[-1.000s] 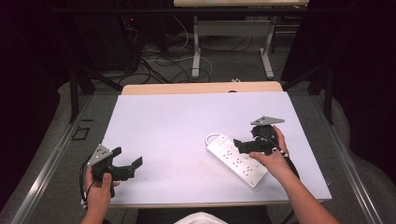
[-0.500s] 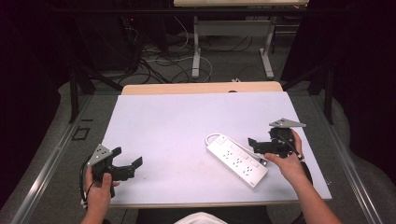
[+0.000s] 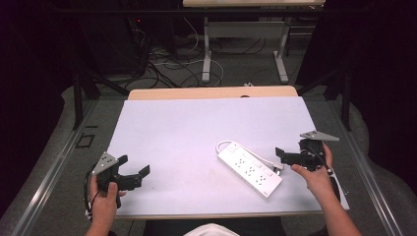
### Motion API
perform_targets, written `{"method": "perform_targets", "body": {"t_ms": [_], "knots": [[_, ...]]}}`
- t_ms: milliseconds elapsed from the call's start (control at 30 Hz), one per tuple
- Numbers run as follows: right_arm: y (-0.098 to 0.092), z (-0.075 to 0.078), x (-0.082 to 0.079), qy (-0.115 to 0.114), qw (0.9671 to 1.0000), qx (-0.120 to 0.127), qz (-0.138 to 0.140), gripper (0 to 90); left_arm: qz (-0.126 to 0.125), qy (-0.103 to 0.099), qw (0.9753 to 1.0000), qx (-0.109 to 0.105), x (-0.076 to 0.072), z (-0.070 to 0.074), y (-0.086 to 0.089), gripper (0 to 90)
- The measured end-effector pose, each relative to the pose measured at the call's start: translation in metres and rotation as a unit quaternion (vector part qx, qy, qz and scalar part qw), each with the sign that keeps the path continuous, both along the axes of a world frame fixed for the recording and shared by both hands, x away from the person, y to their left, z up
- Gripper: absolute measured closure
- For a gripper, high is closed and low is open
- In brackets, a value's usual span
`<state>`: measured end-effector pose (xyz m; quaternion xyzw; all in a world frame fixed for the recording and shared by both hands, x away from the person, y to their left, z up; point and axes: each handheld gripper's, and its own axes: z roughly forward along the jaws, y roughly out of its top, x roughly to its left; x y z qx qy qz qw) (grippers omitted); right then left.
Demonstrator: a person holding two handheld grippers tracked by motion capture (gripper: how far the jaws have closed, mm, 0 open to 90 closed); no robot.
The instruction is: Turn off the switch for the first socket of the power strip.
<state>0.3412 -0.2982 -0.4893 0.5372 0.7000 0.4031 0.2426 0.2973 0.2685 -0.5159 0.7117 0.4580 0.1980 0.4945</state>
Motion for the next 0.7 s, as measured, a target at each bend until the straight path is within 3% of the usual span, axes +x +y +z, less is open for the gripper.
{"method": "perform_targets", "body": {"t_ms": [367, 700], "knots": [[-0.012, -0.020, -0.006, 0.011, 0.9994, 0.010, -0.032, 1.7, 0.001, -0.001, 1.0000, -0.002, 0.000, 0.000, 0.000, 0.6], [-0.024, -0.034, -0.005, 0.008, 0.9979, 0.020, -0.062, 1.8, 0.001, -0.002, 1.0000, -0.002, 0.000, 0.000, 0.000, 0.6]]}}
